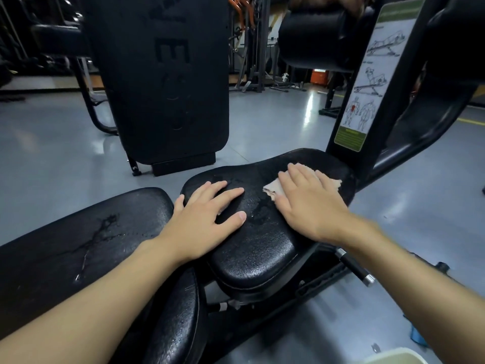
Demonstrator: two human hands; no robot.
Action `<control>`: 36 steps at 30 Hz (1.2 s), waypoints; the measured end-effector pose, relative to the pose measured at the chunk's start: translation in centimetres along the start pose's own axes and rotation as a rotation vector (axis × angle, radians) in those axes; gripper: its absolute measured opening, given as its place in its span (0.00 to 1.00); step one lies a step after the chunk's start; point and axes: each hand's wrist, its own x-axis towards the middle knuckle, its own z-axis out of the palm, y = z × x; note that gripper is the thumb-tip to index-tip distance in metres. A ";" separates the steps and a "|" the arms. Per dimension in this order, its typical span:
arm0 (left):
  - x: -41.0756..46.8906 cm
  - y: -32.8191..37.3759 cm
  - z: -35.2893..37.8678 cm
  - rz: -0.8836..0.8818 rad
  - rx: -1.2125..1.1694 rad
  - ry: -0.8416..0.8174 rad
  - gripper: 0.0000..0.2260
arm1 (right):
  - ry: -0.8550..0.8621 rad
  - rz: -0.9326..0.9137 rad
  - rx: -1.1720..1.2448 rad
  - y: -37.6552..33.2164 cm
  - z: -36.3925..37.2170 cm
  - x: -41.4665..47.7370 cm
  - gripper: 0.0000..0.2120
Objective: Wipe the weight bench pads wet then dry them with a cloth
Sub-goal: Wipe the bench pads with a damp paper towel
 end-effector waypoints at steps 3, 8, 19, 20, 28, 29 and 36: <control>-0.2 0.3 -0.6 -0.006 -0.025 -0.008 0.31 | -0.010 -0.005 0.024 -0.2 0.2 -3.8 0.32; -1.3 -1.9 -1.6 0.010 0.138 0.008 0.31 | 0.040 -0.022 0.041 -0.1 0.7 -5.6 0.38; -1.4 -3.4 -0.5 0.019 0.149 -0.001 0.29 | -0.168 -0.019 -0.037 -2.3 -0.1 9.1 0.29; -1.3 -3.4 -0.6 0.020 0.143 -0.002 0.29 | -0.207 -0.012 -0.033 -2.7 -0.1 10.5 0.30; -1.4 -3.3 -0.8 0.018 0.120 -0.009 0.29 | -0.221 -0.064 -0.023 -2.7 -0.1 9.4 0.30; -1.5 -3.3 -0.8 0.016 0.121 -0.013 0.29 | -0.197 -0.088 -0.029 -2.6 -0.2 8.0 0.29; -1.8 -3.0 -1.0 0.013 0.127 -0.009 0.31 | -0.053 -0.166 0.008 -1.5 -0.4 -3.9 0.35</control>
